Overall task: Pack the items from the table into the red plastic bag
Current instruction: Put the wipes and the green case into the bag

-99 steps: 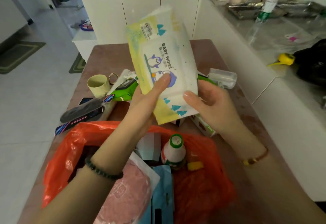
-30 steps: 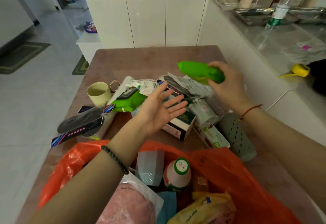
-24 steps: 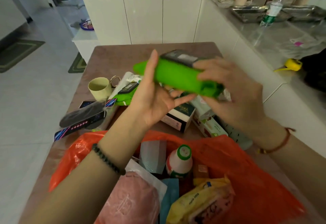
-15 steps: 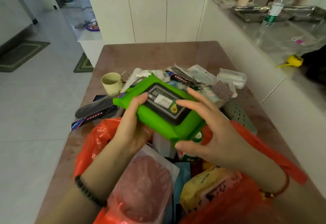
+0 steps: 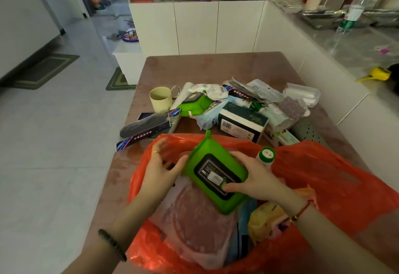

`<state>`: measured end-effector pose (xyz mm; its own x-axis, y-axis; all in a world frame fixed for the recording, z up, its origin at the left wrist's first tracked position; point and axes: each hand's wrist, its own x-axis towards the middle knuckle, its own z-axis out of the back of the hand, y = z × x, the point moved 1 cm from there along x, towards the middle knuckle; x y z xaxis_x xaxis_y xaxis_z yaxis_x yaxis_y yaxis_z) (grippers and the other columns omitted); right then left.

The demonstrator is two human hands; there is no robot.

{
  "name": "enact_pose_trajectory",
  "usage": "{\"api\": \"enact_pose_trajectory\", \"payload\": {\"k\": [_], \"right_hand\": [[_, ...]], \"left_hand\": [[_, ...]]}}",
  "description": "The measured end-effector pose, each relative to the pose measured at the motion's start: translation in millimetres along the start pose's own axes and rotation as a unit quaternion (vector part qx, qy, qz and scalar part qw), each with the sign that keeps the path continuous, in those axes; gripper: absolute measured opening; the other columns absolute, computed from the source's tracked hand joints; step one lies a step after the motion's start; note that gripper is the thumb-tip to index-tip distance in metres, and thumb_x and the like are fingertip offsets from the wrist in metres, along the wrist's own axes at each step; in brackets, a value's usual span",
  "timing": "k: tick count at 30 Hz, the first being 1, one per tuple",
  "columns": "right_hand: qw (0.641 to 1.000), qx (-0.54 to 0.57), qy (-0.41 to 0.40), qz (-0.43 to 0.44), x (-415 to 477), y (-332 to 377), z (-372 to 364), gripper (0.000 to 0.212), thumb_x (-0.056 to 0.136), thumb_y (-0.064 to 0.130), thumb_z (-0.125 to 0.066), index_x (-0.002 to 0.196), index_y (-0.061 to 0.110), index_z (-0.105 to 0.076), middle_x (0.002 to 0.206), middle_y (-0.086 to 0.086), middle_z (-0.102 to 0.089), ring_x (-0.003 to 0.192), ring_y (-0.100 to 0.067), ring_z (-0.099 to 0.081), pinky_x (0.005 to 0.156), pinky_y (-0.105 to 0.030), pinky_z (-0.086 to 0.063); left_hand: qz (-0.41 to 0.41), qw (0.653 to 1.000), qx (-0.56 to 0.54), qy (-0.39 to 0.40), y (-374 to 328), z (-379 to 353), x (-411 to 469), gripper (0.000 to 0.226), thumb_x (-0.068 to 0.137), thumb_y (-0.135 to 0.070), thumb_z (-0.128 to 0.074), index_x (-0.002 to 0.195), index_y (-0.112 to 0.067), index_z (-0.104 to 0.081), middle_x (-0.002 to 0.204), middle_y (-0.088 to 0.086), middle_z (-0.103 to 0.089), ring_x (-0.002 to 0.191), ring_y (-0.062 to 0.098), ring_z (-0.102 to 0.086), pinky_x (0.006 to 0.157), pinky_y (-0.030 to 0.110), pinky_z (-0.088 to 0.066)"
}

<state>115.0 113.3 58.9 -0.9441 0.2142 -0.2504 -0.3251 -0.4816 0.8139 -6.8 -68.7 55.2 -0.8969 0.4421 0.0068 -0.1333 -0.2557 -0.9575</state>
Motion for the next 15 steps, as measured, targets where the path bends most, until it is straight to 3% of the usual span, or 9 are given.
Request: {"api": "enact_pose_trajectory", "payload": {"k": [2,5,8,10,12,14,15], "right_hand": [[0.999,-0.031,0.039,-0.02,-2.6,-4.3,1.5,0.068,0.068,0.024,-0.079,0.124,0.032,-0.041,0.101,0.02,-0.056,0.095,-0.001,-0.06,0.083,-0.024,-0.055],[0.992,-0.087,0.067,-0.066,-8.6,-10.1,-3.0,0.068,0.074,0.027,-0.074,0.129,0.035,-0.036,0.109,0.014,-0.057,0.102,-0.008,-0.058,0.086,-0.028,-0.053],[0.973,-0.215,0.024,-0.086,-15.0,-8.6,-12.3,0.079,0.079,0.035,-0.067,0.142,0.029,-0.02,0.133,0.002,-0.047,0.118,-0.016,-0.05,0.093,-0.036,-0.048],[0.956,-0.287,-0.019,-0.059,-22.6,-1.9,-21.0,0.084,0.084,0.035,-0.061,0.147,0.028,-0.005,0.148,0.0,-0.028,0.132,-0.02,-0.035,0.103,-0.035,-0.039],[0.936,-0.351,-0.017,-0.01,-30.4,8.3,-27.1,0.081,0.089,0.033,-0.055,0.147,0.029,0.002,0.155,0.001,-0.012,0.14,-0.021,-0.019,0.111,-0.035,-0.026],[0.939,-0.343,0.018,0.012,-35.2,15.2,-20.3,0.073,0.09,0.033,-0.052,0.147,0.031,-0.006,0.155,0.003,-0.014,0.139,-0.018,-0.023,0.111,-0.033,-0.026],[0.954,-0.298,0.02,0.009,-34.2,20.2,-9.7,0.066,0.089,0.033,-0.054,0.145,0.031,-0.018,0.151,0.005,-0.025,0.133,-0.011,-0.032,0.107,-0.03,-0.032]], "left_hand": [[-0.093,0.987,0.129,-0.007,-0.5,11.1,6.6,0.056,0.078,-0.022,-0.069,0.127,-0.021,-0.043,0.12,-0.01,-0.055,0.107,0.0,-0.055,0.092,0.016,-0.045],[-0.191,0.934,0.299,-0.024,-0.2,18.0,24.0,0.057,0.075,-0.025,-0.071,0.128,-0.02,-0.049,0.137,0.005,-0.047,0.126,0.024,-0.042,0.106,0.032,-0.03],[-0.141,0.889,0.437,0.001,2.9,19.3,42.2,0.07,0.075,-0.04,-0.068,0.137,-0.024,-0.04,0.141,0.011,-0.045,0.131,0.032,-0.038,0.109,0.044,-0.027],[-0.074,0.884,0.459,0.046,5.5,20.8,51.5,0.061,0.079,-0.045,-0.061,0.133,-0.025,-0.044,0.129,0.011,-0.058,0.12,0.031,-0.051,0.1,0.042,-0.039],[-0.041,0.894,0.438,0.081,7.1,23.7,59.3,0.039,0.085,-0.035,-0.056,0.123,-0.023,-0.054,0.118,0.01,-0.065,0.109,0.03,-0.059,0.089,0.04,-0.048],[-0.035,0.915,0.39,0.095,1.7,26.2,66.7,0.024,0.087,-0.024,-0.054,0.11,-0.021,-0.061,0.108,0.01,-0.068,0.095,0.027,-0.063,0.082,0.036,-0.05],[-0.032,0.929,0.356,0.092,-1.9,28.3,71.4,0.017,0.087,-0.019,-0.054,0.102,-0.021,-0.062,0.099,0.01,-0.069,0.084,0.023,-0.064,0.076,0.03,-0.05]]}}
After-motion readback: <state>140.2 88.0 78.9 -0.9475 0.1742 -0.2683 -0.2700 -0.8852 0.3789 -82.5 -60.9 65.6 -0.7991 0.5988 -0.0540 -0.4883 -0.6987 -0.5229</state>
